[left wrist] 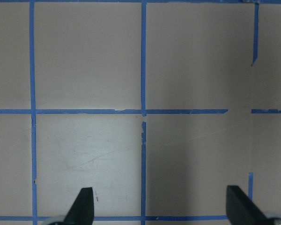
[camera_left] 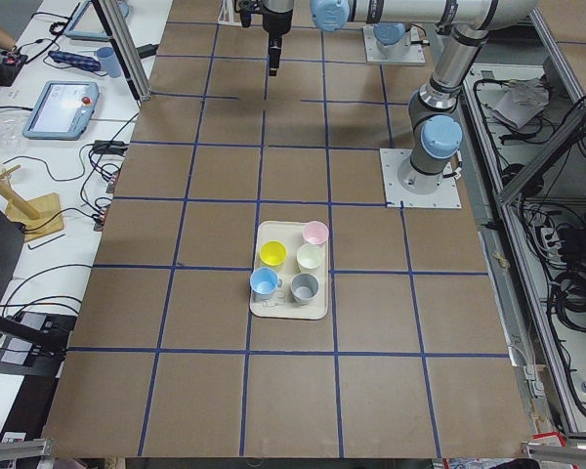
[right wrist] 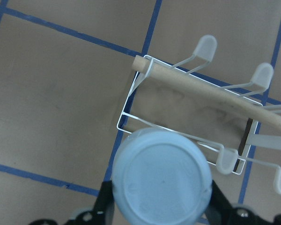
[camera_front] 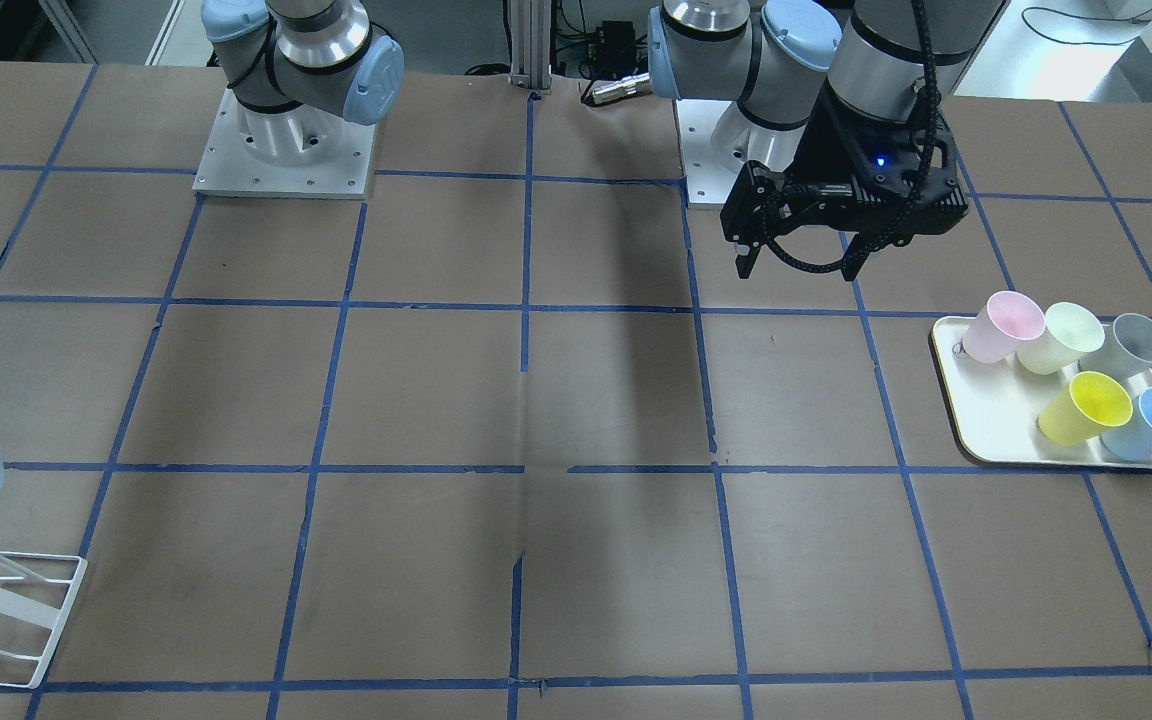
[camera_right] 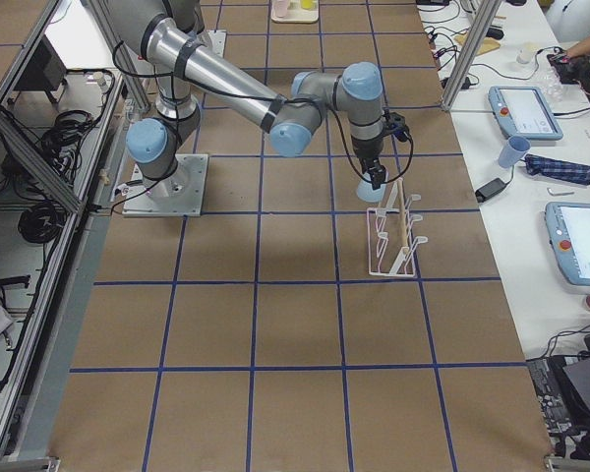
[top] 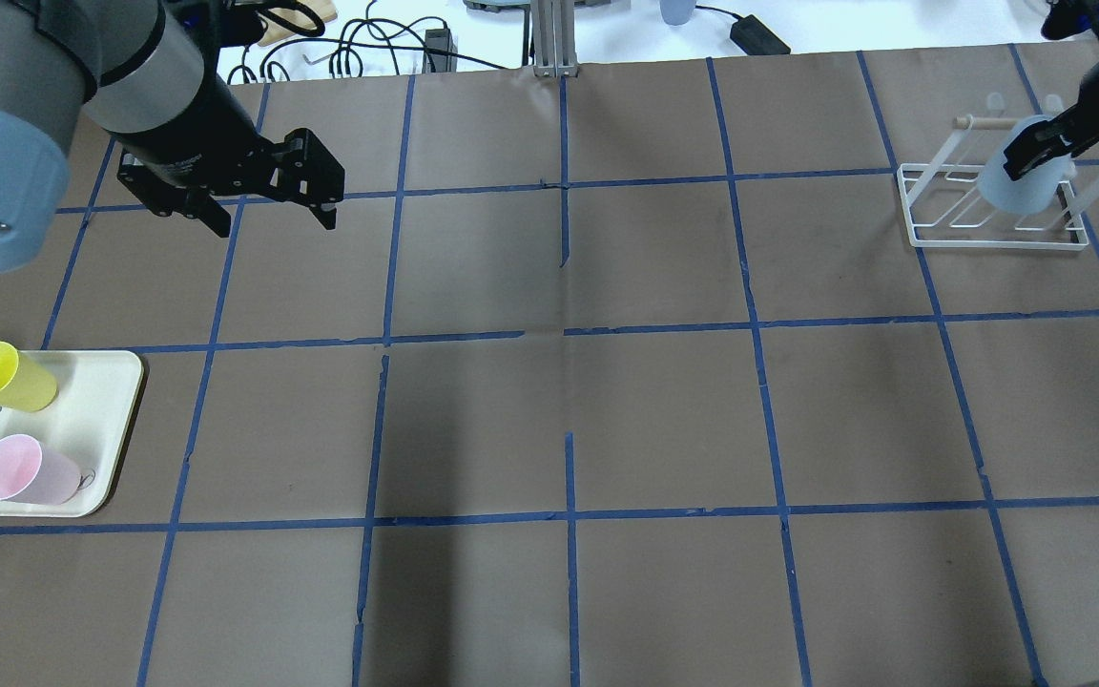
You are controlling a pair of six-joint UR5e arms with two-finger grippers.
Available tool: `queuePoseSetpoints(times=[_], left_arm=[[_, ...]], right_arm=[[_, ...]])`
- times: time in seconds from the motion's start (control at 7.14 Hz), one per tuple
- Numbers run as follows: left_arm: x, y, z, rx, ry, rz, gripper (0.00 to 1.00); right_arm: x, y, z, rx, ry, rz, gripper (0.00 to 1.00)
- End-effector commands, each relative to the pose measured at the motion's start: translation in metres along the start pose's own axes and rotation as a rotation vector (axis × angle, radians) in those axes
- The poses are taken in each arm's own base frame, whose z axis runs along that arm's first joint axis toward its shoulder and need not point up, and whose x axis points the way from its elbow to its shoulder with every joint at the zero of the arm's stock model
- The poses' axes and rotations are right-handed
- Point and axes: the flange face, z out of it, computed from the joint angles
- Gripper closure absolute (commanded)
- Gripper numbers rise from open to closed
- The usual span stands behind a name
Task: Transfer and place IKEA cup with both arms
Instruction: 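Lift the cup off the rack with the right gripper while the left gripper advances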
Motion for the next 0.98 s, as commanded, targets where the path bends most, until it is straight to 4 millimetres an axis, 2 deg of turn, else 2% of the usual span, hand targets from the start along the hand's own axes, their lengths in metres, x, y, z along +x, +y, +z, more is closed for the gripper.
queuePoseSetpoints(times=[0.0, 0.14, 0.28, 0.42, 0.56, 0.7, 0.84], left_arm=[[-0.017, -0.002, 0.001, -0.053, 0.141, -0.071, 0.0], [-0.037, -0.005, 0.0, -0.081, 0.292, -0.155, 0.0], [-0.052, -0.007, 0.0, -0.102, 0.372, -0.212, 0.0], [-0.053, -0.007, 0.0, -0.111, 0.421, -0.228, 0.0], [-0.054, -0.009, 0.0, -0.111, 0.453, -0.239, 0.0], [-0.062, -0.01, 0.003, -0.118, 0.526, -0.273, 0.0], [-0.079, -0.011, 0.015, -0.092, 0.625, -0.239, 0.0]], right_arm=[[-0.031, 0.006, -0.048, 0.021, -0.068, -0.016, 1.0], [-0.055, 0.001, -0.056, 0.051, -0.152, -0.034, 1.0], [-0.082, -0.008, -0.059, 0.091, -0.262, -0.049, 1.0], [-0.107, -0.015, -0.057, 0.143, -0.437, -0.03, 1.0], [-0.126, -0.018, -0.052, 0.174, -0.639, 0.051, 1.0], [-0.138, -0.023, -0.055, 0.203, -0.787, 0.152, 1.0], [-0.157, -0.026, -0.054, 0.205, -0.956, 0.251, 1.0]])
